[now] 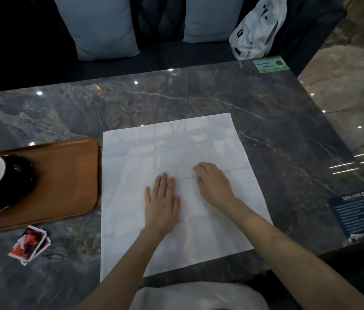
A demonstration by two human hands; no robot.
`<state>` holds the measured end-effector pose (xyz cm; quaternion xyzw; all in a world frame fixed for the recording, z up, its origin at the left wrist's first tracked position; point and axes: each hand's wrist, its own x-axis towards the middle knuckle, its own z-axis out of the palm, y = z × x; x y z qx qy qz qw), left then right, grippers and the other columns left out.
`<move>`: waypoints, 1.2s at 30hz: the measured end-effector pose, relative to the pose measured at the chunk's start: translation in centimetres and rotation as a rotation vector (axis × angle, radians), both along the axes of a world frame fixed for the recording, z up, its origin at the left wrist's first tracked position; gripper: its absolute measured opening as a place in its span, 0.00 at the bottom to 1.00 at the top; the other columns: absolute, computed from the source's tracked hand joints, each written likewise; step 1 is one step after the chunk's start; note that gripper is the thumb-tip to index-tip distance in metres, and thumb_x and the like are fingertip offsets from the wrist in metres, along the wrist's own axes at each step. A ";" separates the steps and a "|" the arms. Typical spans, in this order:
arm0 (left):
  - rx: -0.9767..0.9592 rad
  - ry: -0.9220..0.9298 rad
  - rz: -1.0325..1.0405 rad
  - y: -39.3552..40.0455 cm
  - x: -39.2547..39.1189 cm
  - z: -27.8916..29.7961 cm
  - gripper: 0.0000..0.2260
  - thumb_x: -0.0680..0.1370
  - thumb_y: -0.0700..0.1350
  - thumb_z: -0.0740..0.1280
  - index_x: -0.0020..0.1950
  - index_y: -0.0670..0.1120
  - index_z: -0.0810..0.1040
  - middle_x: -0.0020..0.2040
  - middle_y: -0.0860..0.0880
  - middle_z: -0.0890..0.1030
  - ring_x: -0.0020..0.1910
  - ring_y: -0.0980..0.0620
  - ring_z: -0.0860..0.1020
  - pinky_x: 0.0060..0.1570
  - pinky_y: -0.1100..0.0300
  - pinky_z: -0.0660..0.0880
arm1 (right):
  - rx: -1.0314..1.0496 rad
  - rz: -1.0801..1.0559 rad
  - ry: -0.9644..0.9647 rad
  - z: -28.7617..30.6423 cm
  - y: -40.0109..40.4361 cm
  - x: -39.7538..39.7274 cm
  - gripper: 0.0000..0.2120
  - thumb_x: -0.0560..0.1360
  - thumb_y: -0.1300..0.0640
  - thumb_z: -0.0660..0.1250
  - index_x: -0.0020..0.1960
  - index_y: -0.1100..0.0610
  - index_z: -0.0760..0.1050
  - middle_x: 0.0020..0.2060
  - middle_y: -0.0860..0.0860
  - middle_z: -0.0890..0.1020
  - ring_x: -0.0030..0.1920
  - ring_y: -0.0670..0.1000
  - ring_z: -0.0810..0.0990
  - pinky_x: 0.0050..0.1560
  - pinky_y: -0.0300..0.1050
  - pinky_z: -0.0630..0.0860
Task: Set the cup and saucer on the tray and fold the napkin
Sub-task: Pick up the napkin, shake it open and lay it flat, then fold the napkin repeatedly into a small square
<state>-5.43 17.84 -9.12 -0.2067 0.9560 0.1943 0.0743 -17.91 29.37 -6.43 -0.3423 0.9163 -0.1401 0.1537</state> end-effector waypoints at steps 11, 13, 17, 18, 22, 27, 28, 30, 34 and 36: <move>-0.082 0.128 0.086 -2.6 -1.4 -0.8 0.22 0.75 0.51 0.54 0.63 0.42 0.74 0.65 0.42 0.76 0.64 0.42 0.74 0.61 0.41 0.69 | -0.014 0.027 0.160 -3.2 -2.8 0.3 0.25 0.74 0.47 0.50 0.64 0.56 0.73 0.64 0.56 0.77 0.64 0.57 0.75 0.64 0.51 0.64; -0.073 0.182 0.096 -2.6 -2.3 -0.7 0.21 0.75 0.50 0.54 0.61 0.42 0.75 0.64 0.42 0.77 0.64 0.42 0.74 0.62 0.46 0.70 | -0.093 -0.030 0.190 -2.1 -4.0 -1.4 0.21 0.72 0.51 0.51 0.54 0.57 0.78 0.52 0.54 0.83 0.53 0.56 0.81 0.55 0.48 0.67; -0.120 0.140 0.018 -2.6 -4.2 -1.6 0.24 0.77 0.52 0.52 0.70 0.43 0.66 0.71 0.45 0.68 0.72 0.48 0.58 0.69 0.49 0.51 | -0.172 -0.017 0.135 -0.4 -7.7 -5.4 0.21 0.75 0.55 0.49 0.57 0.58 0.77 0.54 0.54 0.82 0.57 0.56 0.78 0.58 0.50 0.69; -0.121 0.124 0.004 -2.5 -4.6 -1.9 0.25 0.77 0.53 0.52 0.71 0.44 0.64 0.72 0.45 0.67 0.72 0.49 0.55 0.70 0.50 0.48 | -0.166 0.005 0.113 -0.2 -8.6 -6.5 0.18 0.77 0.57 0.51 0.60 0.59 0.76 0.57 0.55 0.80 0.61 0.56 0.75 0.61 0.50 0.67; -0.132 0.082 -0.001 -2.3 -5.1 -2.3 0.25 0.77 0.53 0.52 0.73 0.45 0.59 0.73 0.47 0.64 0.73 0.50 0.53 0.70 0.51 0.43 | -0.078 0.091 0.074 0.2 -12.1 -10.3 0.18 0.79 0.60 0.54 0.69 0.58 0.66 0.69 0.55 0.71 0.70 0.54 0.66 0.69 0.47 0.59; -0.121 0.094 0.016 -2.2 -5.1 -2.6 0.26 0.77 0.53 0.52 0.73 0.46 0.58 0.74 0.48 0.62 0.73 0.51 0.52 0.70 0.51 0.42 | 0.130 0.168 0.104 -0.5 -14.7 -13.0 0.23 0.77 0.57 0.59 0.71 0.58 0.61 0.70 0.57 0.67 0.70 0.57 0.64 0.70 0.50 0.59; -0.118 0.097 0.019 -2.2 -5.1 -2.6 0.26 0.77 0.53 0.52 0.73 0.46 0.57 0.75 0.48 0.62 0.74 0.51 0.52 0.70 0.51 0.42 | 0.149 0.166 0.100 -0.4 -15.0 -13.2 0.23 0.76 0.57 0.60 0.70 0.58 0.62 0.69 0.57 0.68 0.69 0.58 0.65 0.68 0.50 0.60; -0.127 0.100 0.023 -2.2 -5.2 -2.6 0.26 0.77 0.53 0.52 0.74 0.47 0.56 0.75 0.48 0.60 0.74 0.51 0.51 0.70 0.51 0.42 | 0.179 0.153 0.084 -0.1 -15.6 -13.5 0.22 0.75 0.58 0.62 0.68 0.57 0.65 0.66 0.56 0.70 0.66 0.58 0.66 0.66 0.51 0.63; -0.125 0.093 0.018 -2.1 -5.2 -2.4 0.26 0.77 0.53 0.52 0.74 0.46 0.57 0.75 0.48 0.60 0.74 0.51 0.51 0.70 0.51 0.41 | 0.240 0.141 0.119 0.6 -16.3 -13.6 0.15 0.76 0.59 0.62 0.61 0.57 0.72 0.63 0.56 0.73 0.64 0.57 0.67 0.65 0.52 0.64; -0.127 0.090 0.014 -2.2 -5.2 -2.4 0.26 0.77 0.54 0.51 0.74 0.46 0.57 0.75 0.48 0.61 0.74 0.51 0.52 0.70 0.50 0.43 | 0.246 0.182 0.155 1.0 -16.3 -13.1 0.13 0.75 0.61 0.61 0.60 0.59 0.73 0.61 0.57 0.74 0.63 0.58 0.69 0.64 0.52 0.65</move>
